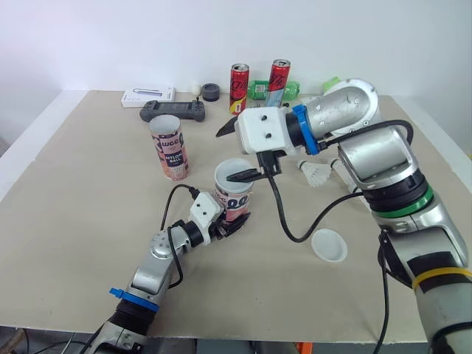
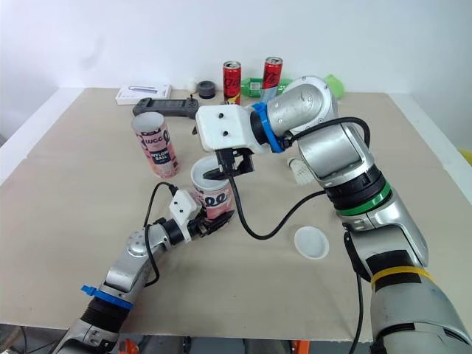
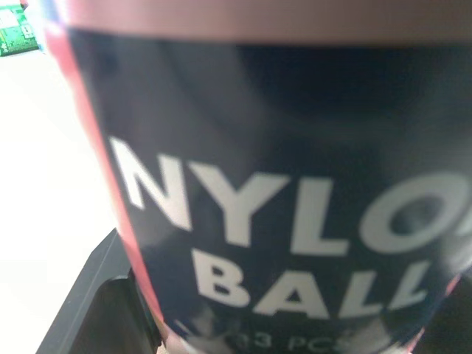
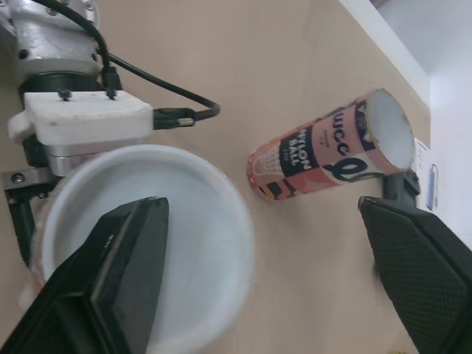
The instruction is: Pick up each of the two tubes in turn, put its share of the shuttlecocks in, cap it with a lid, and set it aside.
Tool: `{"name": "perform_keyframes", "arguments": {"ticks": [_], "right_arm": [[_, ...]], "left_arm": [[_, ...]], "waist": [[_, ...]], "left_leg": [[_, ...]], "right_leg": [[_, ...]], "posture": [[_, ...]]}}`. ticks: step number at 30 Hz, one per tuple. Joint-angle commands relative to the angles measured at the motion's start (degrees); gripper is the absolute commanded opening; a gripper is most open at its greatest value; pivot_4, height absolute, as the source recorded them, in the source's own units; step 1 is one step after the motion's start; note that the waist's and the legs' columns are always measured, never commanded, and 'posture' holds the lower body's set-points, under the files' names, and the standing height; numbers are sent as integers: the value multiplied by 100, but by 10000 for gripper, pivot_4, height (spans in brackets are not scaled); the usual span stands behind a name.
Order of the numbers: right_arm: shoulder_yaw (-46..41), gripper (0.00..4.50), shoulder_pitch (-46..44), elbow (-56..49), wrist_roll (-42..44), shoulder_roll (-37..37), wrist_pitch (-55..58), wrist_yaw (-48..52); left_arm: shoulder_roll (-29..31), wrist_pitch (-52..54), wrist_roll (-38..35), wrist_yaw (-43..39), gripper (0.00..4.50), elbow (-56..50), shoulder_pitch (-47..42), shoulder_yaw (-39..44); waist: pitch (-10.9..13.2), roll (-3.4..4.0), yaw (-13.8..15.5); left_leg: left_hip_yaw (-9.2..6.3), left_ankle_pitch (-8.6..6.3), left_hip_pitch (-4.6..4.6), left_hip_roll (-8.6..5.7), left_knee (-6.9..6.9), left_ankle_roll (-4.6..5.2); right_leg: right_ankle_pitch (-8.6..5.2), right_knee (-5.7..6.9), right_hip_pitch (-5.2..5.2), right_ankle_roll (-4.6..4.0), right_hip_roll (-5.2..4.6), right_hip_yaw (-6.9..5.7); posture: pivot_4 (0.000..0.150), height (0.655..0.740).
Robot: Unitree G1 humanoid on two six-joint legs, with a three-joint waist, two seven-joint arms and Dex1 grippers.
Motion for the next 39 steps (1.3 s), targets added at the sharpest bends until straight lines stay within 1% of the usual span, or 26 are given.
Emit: {"name": "perform_keyframes", "arguments": {"ticks": [1,2,5,6,8,9,10,17,24,33,39], "right_arm": [[-352,39673,-247,-101,191,18,87,17],[-379,37679,-253,-125,237,5,134,39],[-384,22864,-212,-218,327,-56,260,133],[-362,16695,-181,-257,340,-81,296,171],[-304,8808,-68,-363,358,-118,362,228],[-267,3772,-6,-405,351,-130,376,233],[-232,378,51,-436,337,-138,384,232],[-36,378,433,-500,199,-194,380,279],[27,378,673,-407,211,-60,350,208],[-13,378,917,-326,351,168,447,89],[-206,378,1197,-228,575,322,584,-11]], "left_arm": [[46,198,160,105,31849,232,139,-46],[43,197,160,108,31849,231,141,-46],[35,193,159,118,31849,235,143,-43],[33,192,157,120,31849,238,141,-43],[29,191,154,123,31849,237,142,-45],[27,190,153,123,31849,239,140,-46],[26,189,152,122,31849,242,137,-47],[29,189,152,125,31849,232,141,-58],[40,184,152,120,31849,236,134,-61],[53,191,149,112,31849,235,128,-55],[52,203,142,115,31849,236,121,-47]], "waist": [[0,-1,0],[0,-1,0],[0,-1,0],[0,0,0],[0,-1,0],[0,-1,1],[0,-1,0],[0,-1,0],[0,-2,0],[0,-2,0],[-1,-3,-1]], "left_leg": [[0,0,0,0,0,0],[0,0,-1,0,0,0],[0,0,-1,0,0,0],[-1,0,-1,0,0,0],[-1,0,-1,0,0,0],[0,0,-1,0,0,0],[0,-1,-1,0,0,-1],[0,-1,-1,0,0,-1],[-1,-1,0,0,-1,-1],[-1,-1,2,0,-1,-1],[-1,-1,4,1,-1,-1]], "right_leg": [[0,0,0,0,0,0],[-1,0,1,-1,0,0],[-1,-1,1,-1,0,0],[0,-1,0,-1,0,0],[0,-1,0,-1,0,0],[-1,-1,0,-1,0,0],[-1,-1,1,-2,0,0],[-1,-1,-1,-2,0,-1],[-2,-1,0,-2,0,-1],[-2,-1,3,-2,0,-2],[-2,-1,4,-2,1,-2]], "posture": [[1500,7400],[1500,7400],[1500,7400],[1500,7400],[1500,7400],[1500,7400],[1500,7400],[1500,7400],[1500,7400],[1500,7400],[1500,7400]]}}
